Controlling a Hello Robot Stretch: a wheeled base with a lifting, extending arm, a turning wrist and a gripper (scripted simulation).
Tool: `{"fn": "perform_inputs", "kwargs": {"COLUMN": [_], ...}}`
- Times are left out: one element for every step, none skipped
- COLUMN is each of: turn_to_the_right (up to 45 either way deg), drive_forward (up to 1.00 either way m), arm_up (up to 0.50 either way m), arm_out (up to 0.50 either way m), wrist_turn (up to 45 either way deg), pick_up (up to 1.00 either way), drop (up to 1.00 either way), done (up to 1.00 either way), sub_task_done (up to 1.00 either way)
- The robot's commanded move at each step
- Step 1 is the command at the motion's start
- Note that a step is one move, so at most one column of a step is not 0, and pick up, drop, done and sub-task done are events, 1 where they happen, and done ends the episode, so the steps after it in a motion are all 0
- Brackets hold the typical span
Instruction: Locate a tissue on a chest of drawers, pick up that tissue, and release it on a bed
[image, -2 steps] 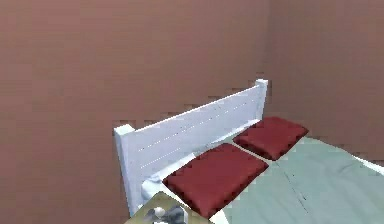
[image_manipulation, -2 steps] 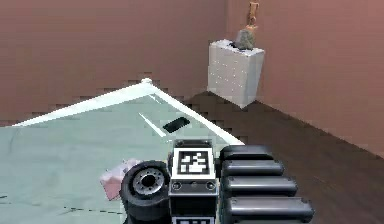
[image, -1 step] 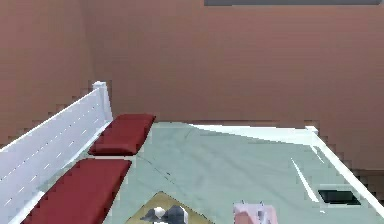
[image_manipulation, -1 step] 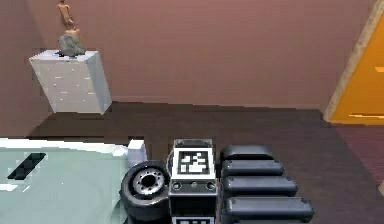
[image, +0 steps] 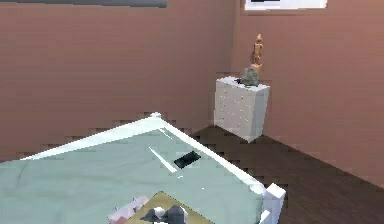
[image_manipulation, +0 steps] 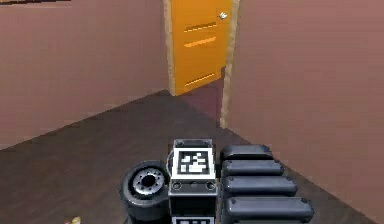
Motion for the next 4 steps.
{"fn": "perform_inputs", "kwargs": {"turn_to_the_right": [9.0,-45.0,-45.0,45.0], "drive_forward": [0.0,0.0,0.0,0.0], "arm_up": [0.0,0.0,0.0,0.0], "arm_out": [0.0,0.0,0.0,0.0], "wrist_turn": [0.0,0.0,0.0,0.0], "pick_up": [0.0,0.0,0.0,0.0], "drop": [0.0,0.0,0.0,0.0], "done": [0.0,0.0,0.0,0.0], "sub_task_done": [0.0,0.0,0.0,0.0]}}
